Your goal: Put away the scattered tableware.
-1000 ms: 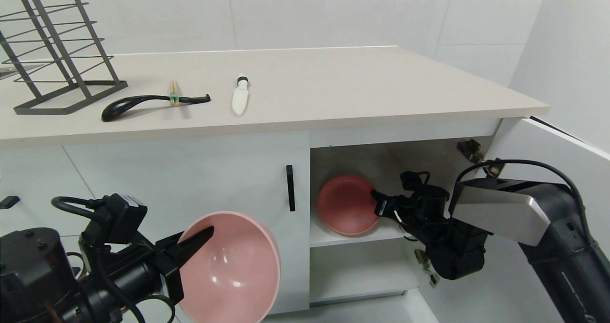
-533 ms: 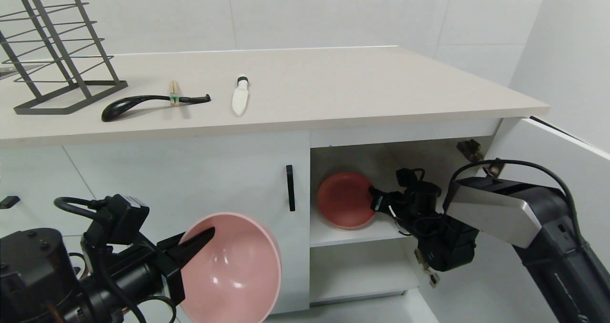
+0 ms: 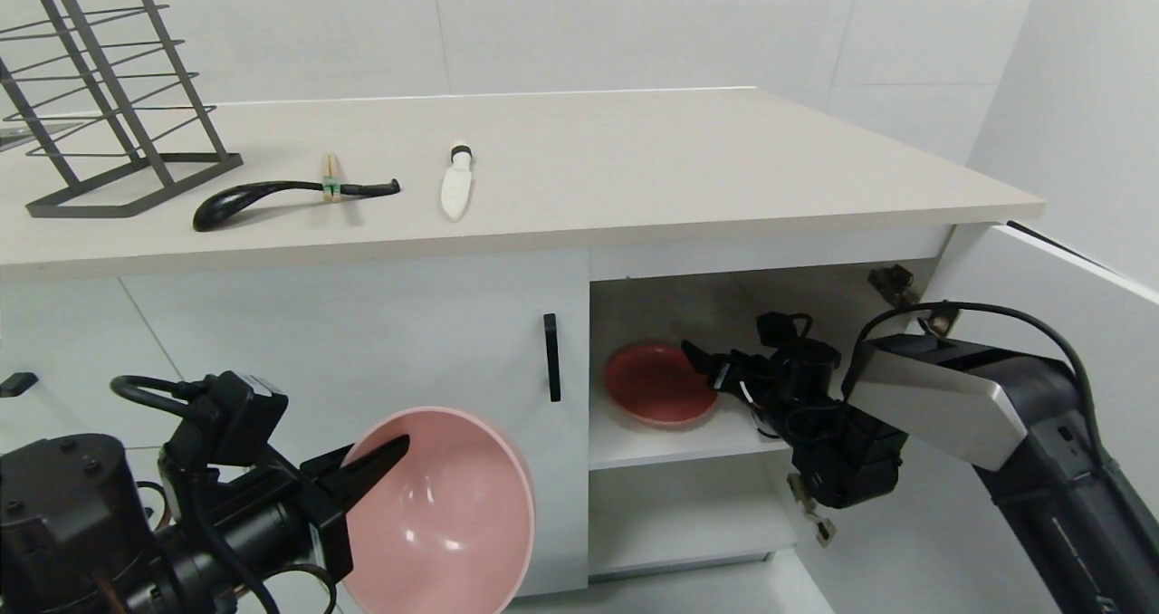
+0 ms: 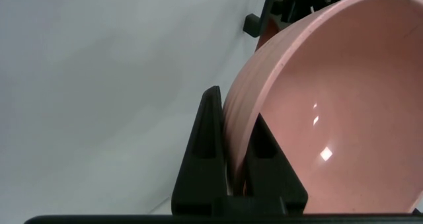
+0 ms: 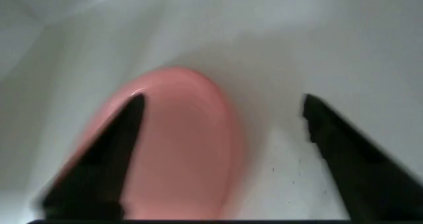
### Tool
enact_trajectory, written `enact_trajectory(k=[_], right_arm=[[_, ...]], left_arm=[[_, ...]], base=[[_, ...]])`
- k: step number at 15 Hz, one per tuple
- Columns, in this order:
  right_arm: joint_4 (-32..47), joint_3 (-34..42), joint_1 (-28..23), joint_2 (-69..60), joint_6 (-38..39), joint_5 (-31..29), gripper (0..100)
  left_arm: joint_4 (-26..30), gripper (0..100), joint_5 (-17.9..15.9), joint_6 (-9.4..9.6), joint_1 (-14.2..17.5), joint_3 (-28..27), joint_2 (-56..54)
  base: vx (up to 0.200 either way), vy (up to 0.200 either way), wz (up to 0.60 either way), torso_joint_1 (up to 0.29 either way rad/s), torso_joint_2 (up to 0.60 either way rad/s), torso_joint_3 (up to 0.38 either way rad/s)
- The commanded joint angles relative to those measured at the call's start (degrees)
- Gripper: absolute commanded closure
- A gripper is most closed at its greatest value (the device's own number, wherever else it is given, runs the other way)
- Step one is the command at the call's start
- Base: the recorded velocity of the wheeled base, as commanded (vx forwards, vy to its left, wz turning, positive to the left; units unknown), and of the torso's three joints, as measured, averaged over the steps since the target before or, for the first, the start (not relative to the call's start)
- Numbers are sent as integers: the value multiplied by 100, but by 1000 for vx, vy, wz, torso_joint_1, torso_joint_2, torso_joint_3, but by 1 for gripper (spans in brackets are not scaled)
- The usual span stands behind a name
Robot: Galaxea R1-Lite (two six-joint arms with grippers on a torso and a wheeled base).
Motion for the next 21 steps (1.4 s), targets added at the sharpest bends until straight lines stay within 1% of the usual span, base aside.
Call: enact_trajectory(k=[1, 2, 3, 4, 5, 6, 7, 8, 9, 10, 11, 12, 13, 14, 15, 16, 18, 19, 21], right_arm=[[-382, 609, 89, -345, -194, -51, 0], [-637, 1426, 203, -749, -625, -156, 0], [-821, 2068, 238, -1013, -906, -323, 0], [-821, 2454, 256, -1268, -1065, -420, 0], [-821, 3298, 300, -1927, -1284, -517, 0], [-821, 3904, 405, -2560, -1311, -482, 0], [-821, 4432, 634, -3219, -1302, -473, 0], [-821, 4792, 801, -3720, -1319, -473, 0], [-821, 5003, 924, -4036, -1328, -482, 0], [-821, 5240, 1003, -4291, -1319, -490, 0], [-821, 5487, 1029, -4581, -1328, -490, 0], [-821, 5557, 1029, -4713, -1346, -499, 0], [-821, 5618, 1029, -4810, -1346, -508, 0], [-821, 5759, 1038, -4836, -1355, -508, 0], [-821, 5856, 1038, -4827, -1442, -508, 0], [-821, 5970, 1029, -4827, -1609, -499, 0], [-821, 6075, 1038, -4897, -1662, -499, 0], [-821, 6075, 1038, -4959, -1662, -499, 0], [-821, 6058, 1038, -5381, -1645, -499, 0]], left_arm=[[3, 100, 0, -4, 0, 0, 29], [-6, 100, 0, -4, 0, 0, 20], [-6, 100, 0, 5, 0, 0, 3], [-6, 100, 0, -4, -27, 0, 3], [-6, 100, 18, -4, -106, 0, -15], [-15, 100, 115, -4, -194, 0, -50], [-59, 100, 255, -4, -361, 0, -94], [-77, 100, 361, 5, -510, 0, -156], [-85, 100, 396, 5, -615, -9, -173], [-103, 100, 405, 66, -730, -26, -173], [-164, 100, 431, 348, -870, -35, -147], [-182, 100, 475, 717, -993, -53, -147], [-191, 100, 598, 945, -1099, -123, -121], [-173, 100, 897, 1121, -1266, -281, -121], [-173, 100, 1161, 1147, -1442, -422, -68], [-164, 100, 1398, 1156, -1688, -598, 46], [-164, 100, 1785, 1183, -2136, -958, 407], [-173, 100, 1872, 1183, -2206, -1028, 512], [-252, 100, 2233, 1191, -2452, -1406, 1136]], base=[[0, 0, 0, 0, 0, 0], [0, 0, 0, 0, 0, 0], [0, 0, 0, 0, 0, 0], [0, 0, 0, 0, 0, 0], [0, 0, 0, 0, 0, 0], [0, 0, 0, 0, 0, 0], [0, 0, 0, 0, 0, 0], [0, 0, 0, 0, 0, 0], [0, 0, 0, 0, 0, 0], [0, 0, 0, 0, 0, 0], [0, 0, 0, 0, 0, 0], [0, 0, 0, 0, 0, 0], [0, 0, 0, 0, 0, 0], [0, 0, 0, 0, 0, 0], [0, 0, 0, 0, 0, 0], [0, 0, 0, 0, 0, 0], [0, 0, 0, 0, 0, 0], [0, 0, 0, 0, 0, 0], [0, 0, 0, 0, 0, 0]])
